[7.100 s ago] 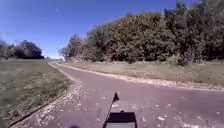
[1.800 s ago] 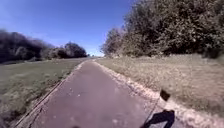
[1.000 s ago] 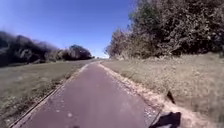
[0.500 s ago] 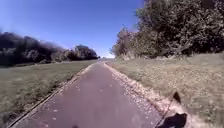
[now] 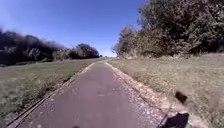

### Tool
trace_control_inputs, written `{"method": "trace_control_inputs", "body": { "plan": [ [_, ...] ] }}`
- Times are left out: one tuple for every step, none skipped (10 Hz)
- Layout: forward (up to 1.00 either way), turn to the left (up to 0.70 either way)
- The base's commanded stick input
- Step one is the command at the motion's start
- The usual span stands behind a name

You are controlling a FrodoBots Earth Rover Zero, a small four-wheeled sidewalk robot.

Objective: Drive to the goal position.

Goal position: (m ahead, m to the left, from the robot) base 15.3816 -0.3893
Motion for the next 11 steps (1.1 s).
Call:
{"method": "trace_control_inputs", "body": {
  "plan": [
    [0.70, 0.02],
    [0.70, 0.01],
    [0.70, 0.00],
    [0.70, 0.00],
    [0.70, 0.00],
    [0.70, 0.00],
    [0.70, 0.00],
    [0.70, 0.00],
    [0.70, 0.01],
    [0.70, 0.02],
    [0.70, 0.02]
  ]
}}
